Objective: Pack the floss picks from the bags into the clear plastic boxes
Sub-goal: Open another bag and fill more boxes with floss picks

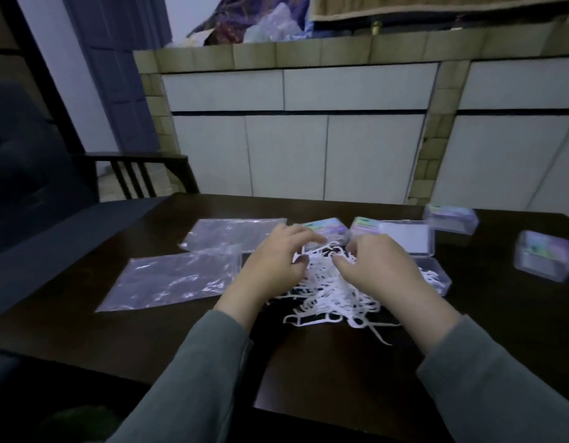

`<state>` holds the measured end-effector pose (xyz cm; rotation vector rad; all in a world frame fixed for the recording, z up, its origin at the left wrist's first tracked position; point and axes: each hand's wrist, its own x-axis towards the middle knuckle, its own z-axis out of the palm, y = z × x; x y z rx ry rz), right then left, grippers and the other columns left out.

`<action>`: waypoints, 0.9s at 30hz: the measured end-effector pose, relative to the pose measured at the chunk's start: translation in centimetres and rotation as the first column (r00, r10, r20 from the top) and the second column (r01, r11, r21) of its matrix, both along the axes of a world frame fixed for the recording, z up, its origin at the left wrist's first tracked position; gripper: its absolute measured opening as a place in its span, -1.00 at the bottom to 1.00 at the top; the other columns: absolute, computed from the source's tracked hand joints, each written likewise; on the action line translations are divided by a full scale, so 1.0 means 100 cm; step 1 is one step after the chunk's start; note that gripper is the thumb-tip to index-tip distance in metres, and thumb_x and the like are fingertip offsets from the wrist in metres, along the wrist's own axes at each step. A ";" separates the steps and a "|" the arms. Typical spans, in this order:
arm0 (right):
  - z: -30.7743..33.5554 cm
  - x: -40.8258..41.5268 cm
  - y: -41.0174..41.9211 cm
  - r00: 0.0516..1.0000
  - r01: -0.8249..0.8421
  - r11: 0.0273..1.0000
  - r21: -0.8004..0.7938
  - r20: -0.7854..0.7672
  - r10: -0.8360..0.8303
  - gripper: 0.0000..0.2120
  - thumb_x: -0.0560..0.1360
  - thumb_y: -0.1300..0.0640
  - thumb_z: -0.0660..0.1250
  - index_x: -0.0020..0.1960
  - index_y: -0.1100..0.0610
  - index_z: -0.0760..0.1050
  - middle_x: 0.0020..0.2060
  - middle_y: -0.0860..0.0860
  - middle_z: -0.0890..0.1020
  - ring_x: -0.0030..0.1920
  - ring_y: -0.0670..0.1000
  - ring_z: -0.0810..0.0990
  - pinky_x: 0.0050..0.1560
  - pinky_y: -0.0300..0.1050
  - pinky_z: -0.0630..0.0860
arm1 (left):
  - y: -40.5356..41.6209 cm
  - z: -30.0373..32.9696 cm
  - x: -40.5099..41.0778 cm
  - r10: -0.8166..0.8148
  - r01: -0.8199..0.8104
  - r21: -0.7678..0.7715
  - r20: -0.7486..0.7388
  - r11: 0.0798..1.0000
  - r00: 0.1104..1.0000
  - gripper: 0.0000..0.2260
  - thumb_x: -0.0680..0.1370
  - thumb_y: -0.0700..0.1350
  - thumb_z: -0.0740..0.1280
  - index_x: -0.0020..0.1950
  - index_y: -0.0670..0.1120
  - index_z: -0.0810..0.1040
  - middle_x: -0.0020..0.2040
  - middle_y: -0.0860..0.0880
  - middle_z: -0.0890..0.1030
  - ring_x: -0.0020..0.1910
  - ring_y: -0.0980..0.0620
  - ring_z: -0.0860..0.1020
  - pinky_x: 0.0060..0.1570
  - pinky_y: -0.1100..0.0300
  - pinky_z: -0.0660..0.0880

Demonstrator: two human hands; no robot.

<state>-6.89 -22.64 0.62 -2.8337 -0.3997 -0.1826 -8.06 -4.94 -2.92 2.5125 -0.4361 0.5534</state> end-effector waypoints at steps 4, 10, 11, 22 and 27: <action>-0.011 -0.007 -0.025 0.999 0.031 0.998 -0.063 -0.039 -0.034 -0.64 0.53 -0.13 0.27 0.09 0.15 0.53 0.02 0.11 0.60 0.06 0.12 0.56 -0.17 -0.16 0.33 | -0.023 -0.004 0.016 -0.036 0.048 0.063 -0.173 0.997 0.984 -0.62 0.52 -0.17 0.30 0.31 0.10 0.51 0.30 0.15 0.49 0.12 0.22 0.25 0.29 0.13 0.30; -0.020 -0.009 -0.023 0.996 -0.036 0.997 -0.065 -0.078 0.031 -0.59 0.53 -0.19 0.26 0.14 0.15 0.49 0.07 0.09 0.58 0.10 0.09 0.54 -0.09 -0.10 0.42 | -0.020 -0.015 0.013 -0.017 0.051 0.193 -0.174 0.980 0.985 -0.56 0.49 0.17 0.32 0.35 0.09 0.48 0.29 0.12 0.50 0.10 0.17 0.30 0.18 0.11 0.37; -0.021 -0.008 -0.022 0.996 -0.049 0.997 -0.054 -0.080 0.045 -0.56 0.53 -0.20 0.26 0.19 0.14 0.49 0.10 0.08 0.58 0.13 0.08 0.54 -0.05 -0.09 0.44 | -0.018 -0.016 0.013 -0.010 0.041 0.181 -0.171 0.983 0.985 -0.54 0.47 0.18 0.31 0.34 0.08 0.50 0.26 0.10 0.52 0.11 0.13 0.34 0.17 0.09 0.38; -0.027 0.001 -0.027 0.995 -0.100 0.986 -0.130 -0.009 0.100 -0.50 0.49 -0.26 0.27 0.25 0.06 0.51 0.16 0.01 0.59 0.21 0.08 0.49 0.20 0.02 0.32 | -0.018 -0.016 0.005 0.022 -0.011 0.163 -0.068 0.987 0.997 -0.65 0.50 0.03 0.40 0.27 0.03 0.55 0.01 0.14 0.53 0.07 0.09 0.42 0.08 0.13 0.43; -0.027 0.004 -0.026 0.996 -0.084 0.989 -0.123 0.026 0.087 -0.59 0.53 -0.21 0.27 0.21 0.04 0.54 0.10 0.00 0.62 0.17 0.07 0.50 0.20 0.03 0.29 | -0.018 -0.015 0.005 0.028 -0.022 0.144 -0.036 0.989 0.999 -0.73 0.48 0.08 0.42 0.13 0.03 0.59 -0.04 0.18 0.51 0.04 0.12 0.41 0.03 0.16 0.44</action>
